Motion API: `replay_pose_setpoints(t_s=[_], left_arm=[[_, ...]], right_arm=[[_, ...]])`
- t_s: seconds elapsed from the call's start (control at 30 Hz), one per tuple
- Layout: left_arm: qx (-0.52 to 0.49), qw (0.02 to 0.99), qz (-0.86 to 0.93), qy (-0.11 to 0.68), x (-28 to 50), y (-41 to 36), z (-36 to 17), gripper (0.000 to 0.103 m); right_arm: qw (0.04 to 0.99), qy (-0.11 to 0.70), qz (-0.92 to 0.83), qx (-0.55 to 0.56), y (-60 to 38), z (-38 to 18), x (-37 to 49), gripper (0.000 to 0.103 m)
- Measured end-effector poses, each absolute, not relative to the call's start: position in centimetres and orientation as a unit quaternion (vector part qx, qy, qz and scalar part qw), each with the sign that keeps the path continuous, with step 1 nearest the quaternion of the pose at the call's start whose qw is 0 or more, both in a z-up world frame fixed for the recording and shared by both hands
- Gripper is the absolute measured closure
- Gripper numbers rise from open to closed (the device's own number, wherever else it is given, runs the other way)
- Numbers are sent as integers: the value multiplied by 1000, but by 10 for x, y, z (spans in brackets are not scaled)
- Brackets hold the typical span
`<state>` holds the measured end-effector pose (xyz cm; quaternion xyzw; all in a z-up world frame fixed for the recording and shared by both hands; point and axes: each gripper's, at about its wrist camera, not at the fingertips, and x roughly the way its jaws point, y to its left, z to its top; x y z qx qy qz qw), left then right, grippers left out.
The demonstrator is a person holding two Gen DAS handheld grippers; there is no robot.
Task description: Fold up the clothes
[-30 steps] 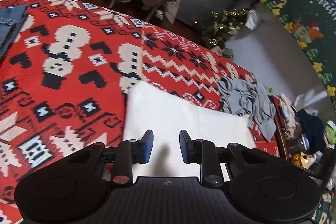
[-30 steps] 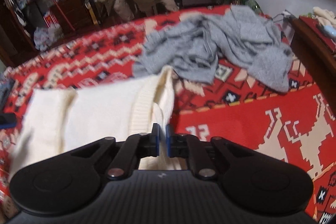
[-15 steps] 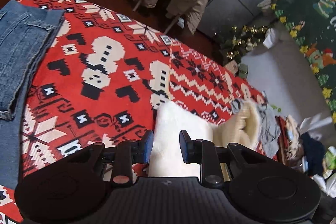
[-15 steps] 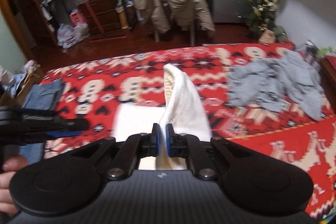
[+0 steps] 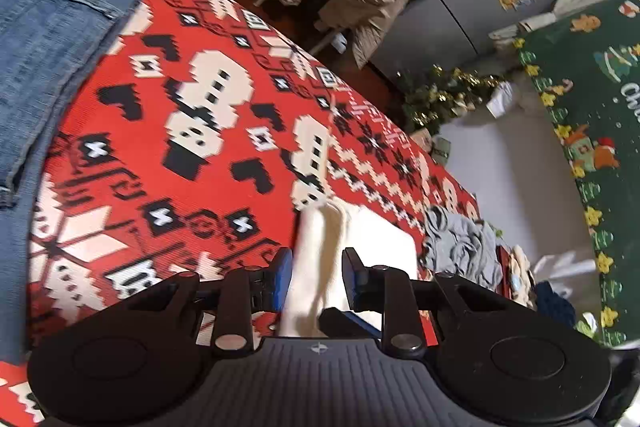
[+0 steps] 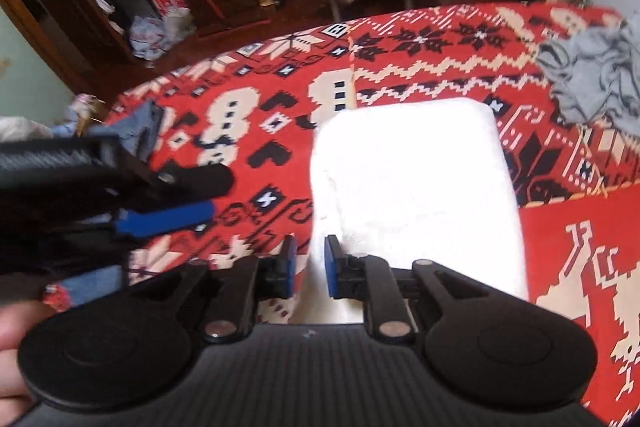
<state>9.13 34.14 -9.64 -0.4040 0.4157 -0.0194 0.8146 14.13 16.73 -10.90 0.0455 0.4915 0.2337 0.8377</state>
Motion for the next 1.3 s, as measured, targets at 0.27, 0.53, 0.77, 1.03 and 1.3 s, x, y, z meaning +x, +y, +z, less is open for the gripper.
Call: replay_pose_setpoints(t_s=[0.27, 0.53, 0.77, 1.03, 1.3], left_arm=[[-389, 817, -53, 423, 96, 316, -103, 66], [-299, 842, -24, 449, 103, 276, -113, 70], [-263, 864, 11, 429, 86, 253, -94, 95], [-309, 851, 52, 422, 74, 278, -110, 101], [-354, 850, -4, 390, 72, 282, -102, 82]], right_arm=[[854, 473, 217, 5, 101, -88, 129, 84], [861, 468, 194, 48, 36, -115, 141, 82], [848, 479, 214, 75, 16, -132, 161, 82], [845, 477, 225, 90, 16, -133, 164, 82], [848, 474, 223, 84, 20, -132, 162, 82]])
